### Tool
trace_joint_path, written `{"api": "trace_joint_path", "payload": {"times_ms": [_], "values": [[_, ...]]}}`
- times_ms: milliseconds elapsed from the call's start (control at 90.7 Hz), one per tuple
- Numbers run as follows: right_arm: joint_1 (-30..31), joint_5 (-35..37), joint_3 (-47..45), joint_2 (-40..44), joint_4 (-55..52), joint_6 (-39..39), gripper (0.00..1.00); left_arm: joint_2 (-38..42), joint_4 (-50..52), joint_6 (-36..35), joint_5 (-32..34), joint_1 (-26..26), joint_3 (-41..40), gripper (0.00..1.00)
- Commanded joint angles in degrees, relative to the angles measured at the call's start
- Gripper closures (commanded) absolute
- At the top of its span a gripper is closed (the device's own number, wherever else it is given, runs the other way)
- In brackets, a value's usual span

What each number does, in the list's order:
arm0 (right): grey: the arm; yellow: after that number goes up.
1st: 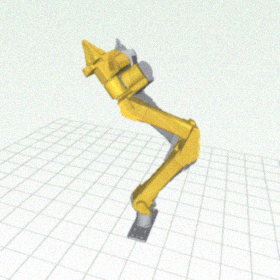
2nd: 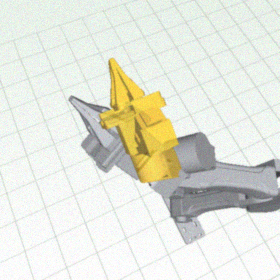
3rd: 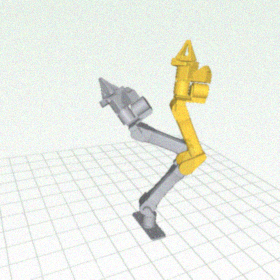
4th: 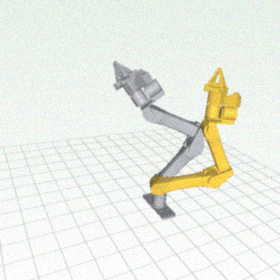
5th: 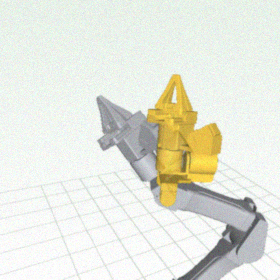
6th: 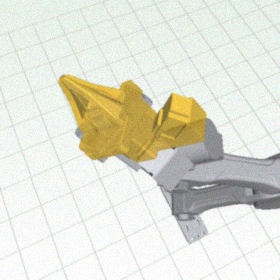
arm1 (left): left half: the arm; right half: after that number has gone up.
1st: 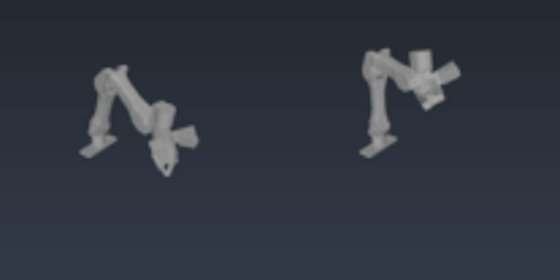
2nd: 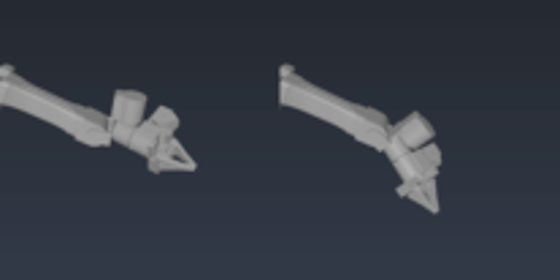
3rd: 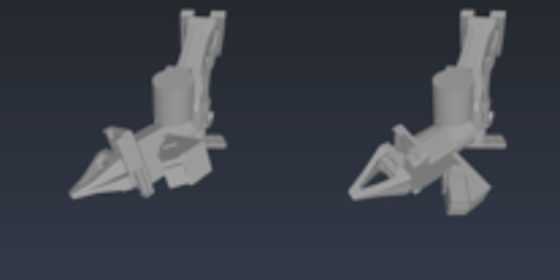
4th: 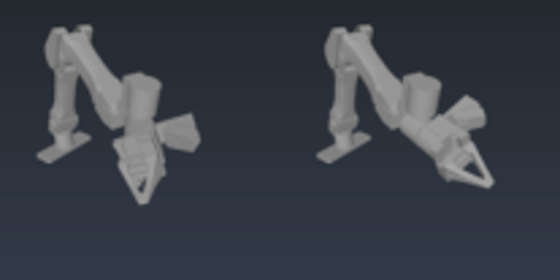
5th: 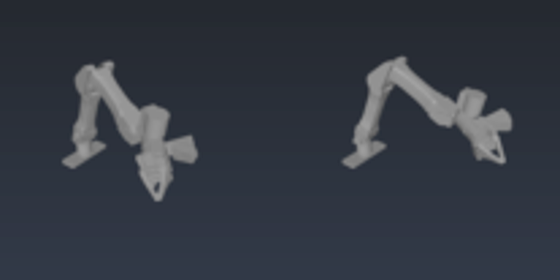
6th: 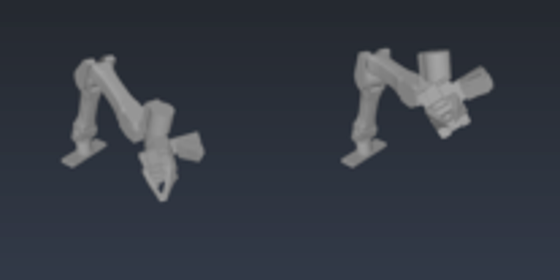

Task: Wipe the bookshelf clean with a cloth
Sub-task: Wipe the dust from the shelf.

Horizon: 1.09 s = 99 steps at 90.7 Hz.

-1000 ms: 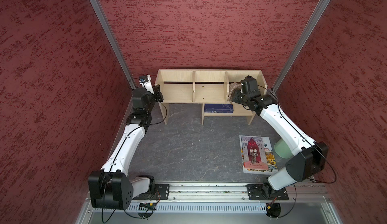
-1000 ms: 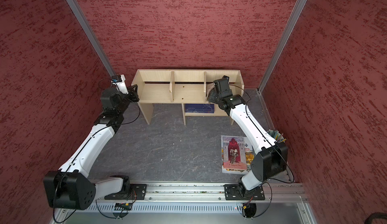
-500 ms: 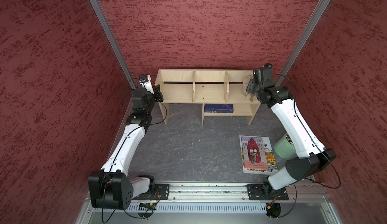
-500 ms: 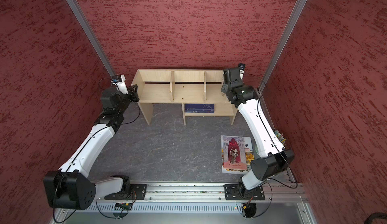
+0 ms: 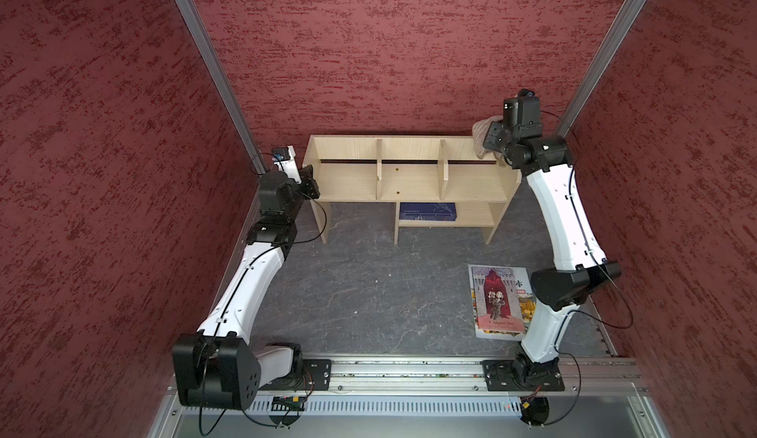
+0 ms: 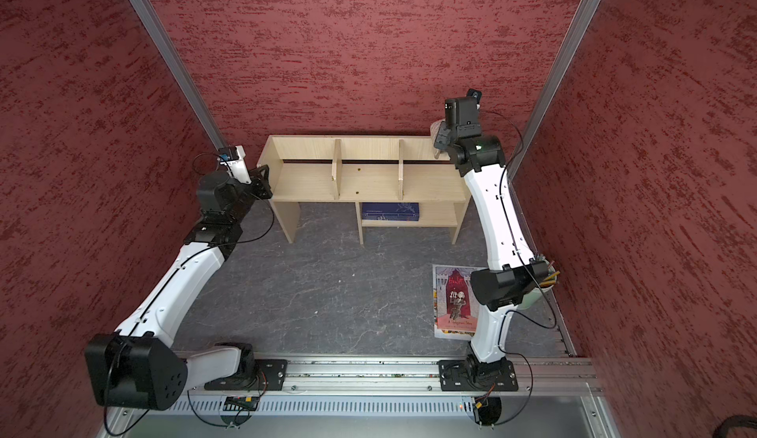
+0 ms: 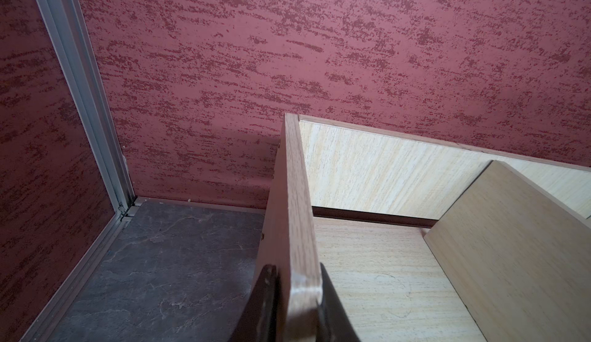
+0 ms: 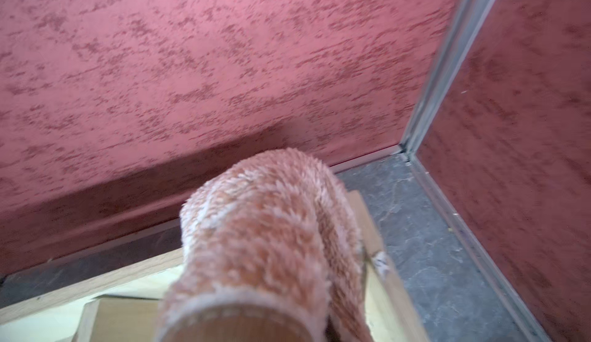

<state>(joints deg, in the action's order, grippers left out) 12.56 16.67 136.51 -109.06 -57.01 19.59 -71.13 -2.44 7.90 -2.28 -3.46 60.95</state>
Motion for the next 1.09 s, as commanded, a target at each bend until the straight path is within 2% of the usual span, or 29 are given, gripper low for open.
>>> {"api": "trace_joint_path", "payload": {"times_ms": [0,198,386,496,738,893,992,1080], "values": [[0.3,-12.0,2.0,-0.5,2.7,1.9,1.00,-0.8,6.5,6.5,-5.2,-1.4,-1.7,1.00],[2.8,-18.6,1.2,-0.4,4.4,1.6,1.00,-0.8,6.5,6.5,-5.2,-1.4,-1.7,1.00],[6.3,-19.4,-1.3,2.7,4.4,-1.7,1.00,-1.0,6.5,6.6,-5.4,-1.4,-1.7,1.00],[8.6,-17.5,-4.0,5.2,3.9,-3.6,1.00,-1.0,6.5,6.5,-5.2,-1.4,-1.8,1.00],[14.3,-9.7,-17.2,13.6,5.1,-7.2,1.00,-1.3,6.5,6.5,-5.3,-1.4,-1.8,1.00],[19.3,-3.6,-28.9,20.2,6.5,-7.0,1.00,-1.2,6.5,6.5,-5.3,-1.5,-1.8,1.00],[20.3,-3.8,-36.3,24.7,8.6,-4.1,1.00,-1.4,6.5,6.6,-5.4,-1.5,-1.8,1.00],[20.5,-6.0,-38.3,25.3,9.1,-2.2,1.00,-1.7,6.4,6.7,-5.7,-1.6,-1.7,1.00]]}}
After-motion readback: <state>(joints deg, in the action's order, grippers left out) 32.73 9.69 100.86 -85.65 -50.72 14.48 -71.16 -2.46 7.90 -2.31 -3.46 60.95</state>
